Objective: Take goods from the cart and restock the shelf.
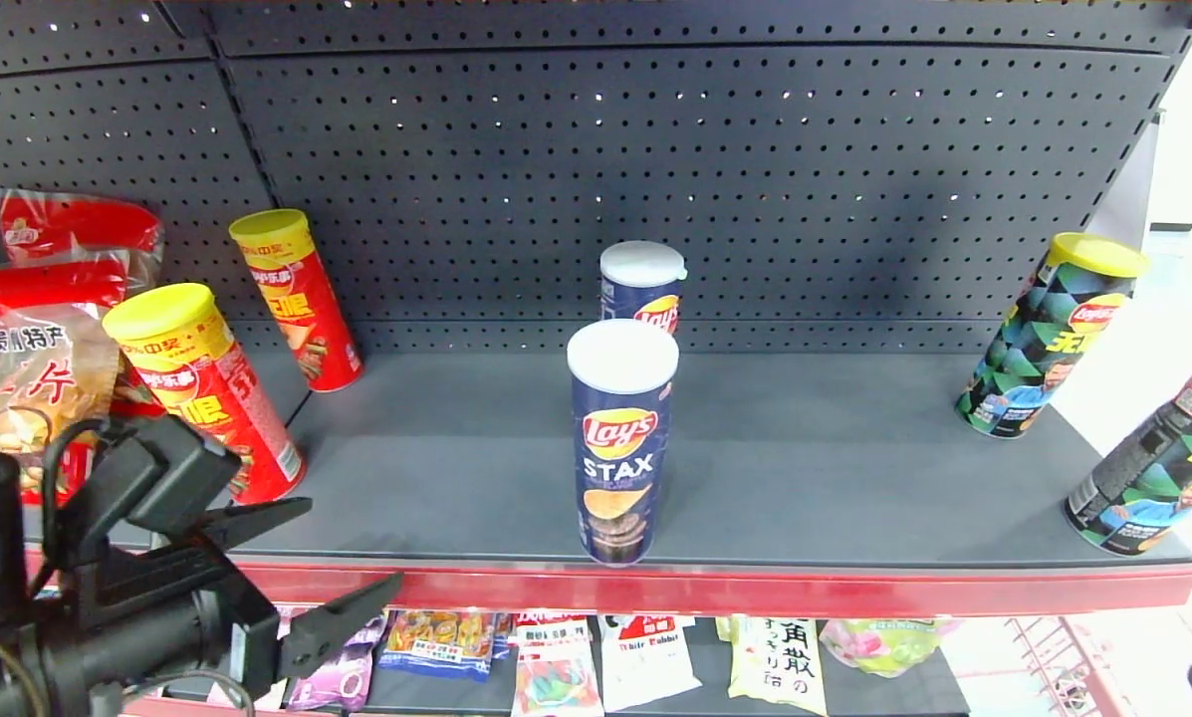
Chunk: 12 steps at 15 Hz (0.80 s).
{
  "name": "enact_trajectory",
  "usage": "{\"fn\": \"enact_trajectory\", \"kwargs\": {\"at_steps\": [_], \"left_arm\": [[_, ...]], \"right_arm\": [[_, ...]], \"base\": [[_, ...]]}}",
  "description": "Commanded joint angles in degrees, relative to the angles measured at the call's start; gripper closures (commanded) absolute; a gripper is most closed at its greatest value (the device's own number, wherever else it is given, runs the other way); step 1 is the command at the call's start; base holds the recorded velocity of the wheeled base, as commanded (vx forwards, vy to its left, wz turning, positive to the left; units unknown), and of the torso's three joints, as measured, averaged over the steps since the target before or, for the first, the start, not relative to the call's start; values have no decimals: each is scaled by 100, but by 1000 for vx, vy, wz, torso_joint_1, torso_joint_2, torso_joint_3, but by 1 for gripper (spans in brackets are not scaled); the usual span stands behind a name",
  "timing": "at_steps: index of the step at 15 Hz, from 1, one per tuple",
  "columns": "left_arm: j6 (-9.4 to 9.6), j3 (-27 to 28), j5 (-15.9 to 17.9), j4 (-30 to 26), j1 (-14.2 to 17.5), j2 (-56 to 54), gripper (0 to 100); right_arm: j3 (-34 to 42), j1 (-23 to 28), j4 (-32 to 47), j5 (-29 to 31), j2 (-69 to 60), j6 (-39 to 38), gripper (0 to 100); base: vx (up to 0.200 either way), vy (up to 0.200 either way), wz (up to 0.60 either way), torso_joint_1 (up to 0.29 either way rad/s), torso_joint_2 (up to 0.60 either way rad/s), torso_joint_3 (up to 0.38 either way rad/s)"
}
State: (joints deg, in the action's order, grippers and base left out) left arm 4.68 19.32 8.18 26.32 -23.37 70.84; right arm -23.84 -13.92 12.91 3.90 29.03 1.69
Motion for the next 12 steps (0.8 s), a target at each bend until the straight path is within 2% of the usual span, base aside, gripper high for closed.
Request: {"fn": "enact_trajectory", "kwargs": {"at_steps": [1,6,12], "left_arm": [[-117,116,-9,31,-168,853,0],[-442,555,-343,31,-493,1503,0],[-433,1038,-475,31,-616,1986,0]], "right_arm": [[170,663,414,14,-1198,6,0],[556,680,449,41,-1813,24,0],[846,689,467,49,-2226,41,0]], "base": [[0,0,0,0,0,0],[0,0,0,0,0,0],[0,0,0,0,0,0]]}}
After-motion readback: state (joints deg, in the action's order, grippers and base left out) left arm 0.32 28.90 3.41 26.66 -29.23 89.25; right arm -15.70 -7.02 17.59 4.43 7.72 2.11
